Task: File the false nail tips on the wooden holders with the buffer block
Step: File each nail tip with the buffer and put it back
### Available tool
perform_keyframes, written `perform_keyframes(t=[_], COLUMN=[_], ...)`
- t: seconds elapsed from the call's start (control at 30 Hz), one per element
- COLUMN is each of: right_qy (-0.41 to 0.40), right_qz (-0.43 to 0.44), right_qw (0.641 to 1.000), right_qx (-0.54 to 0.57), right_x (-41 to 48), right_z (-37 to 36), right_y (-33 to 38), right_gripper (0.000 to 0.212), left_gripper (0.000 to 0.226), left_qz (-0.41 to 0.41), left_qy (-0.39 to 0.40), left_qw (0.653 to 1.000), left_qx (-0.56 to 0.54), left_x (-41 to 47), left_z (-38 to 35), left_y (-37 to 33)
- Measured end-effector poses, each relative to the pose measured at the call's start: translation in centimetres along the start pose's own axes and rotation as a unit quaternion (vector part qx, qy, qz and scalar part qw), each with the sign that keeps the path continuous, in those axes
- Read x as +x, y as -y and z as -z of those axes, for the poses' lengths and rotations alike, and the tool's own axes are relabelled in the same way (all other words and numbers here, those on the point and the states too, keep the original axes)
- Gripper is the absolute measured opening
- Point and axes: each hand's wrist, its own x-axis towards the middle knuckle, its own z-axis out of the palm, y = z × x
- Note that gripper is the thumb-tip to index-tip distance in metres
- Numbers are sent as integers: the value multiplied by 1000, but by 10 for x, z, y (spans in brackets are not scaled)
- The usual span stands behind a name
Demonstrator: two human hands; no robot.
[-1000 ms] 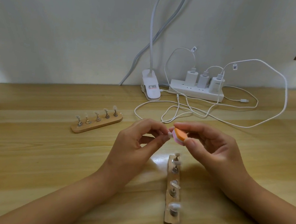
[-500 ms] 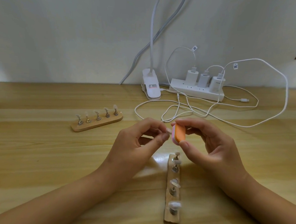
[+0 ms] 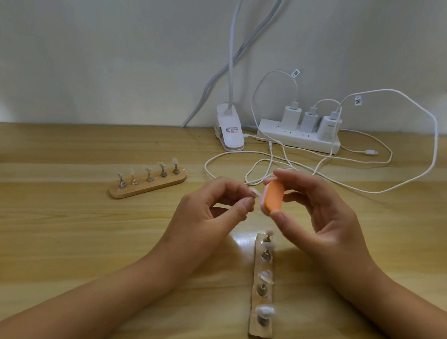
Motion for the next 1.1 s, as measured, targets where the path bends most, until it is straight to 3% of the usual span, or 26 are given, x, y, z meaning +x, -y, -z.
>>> perform_keyframes(t=[0.3, 0.7, 1.1], right_qy=[24, 24, 32], right_qz=[43, 26, 41], right_qw=[995, 996, 995], right_qx=[-84, -78, -87], right_x=[2, 3, 3], right_z=[1, 2, 1], right_y=[1, 0, -4], right_gripper=[41, 44, 47], left_gripper=[5, 4, 7], left_qz=[4, 15, 69], left_qy=[9, 24, 51], left_qw=[999, 998, 996], left_qx=[32, 63, -25], left_x=[1, 0, 3], left_z=[0, -1, 0], left_y=[3, 5, 8])
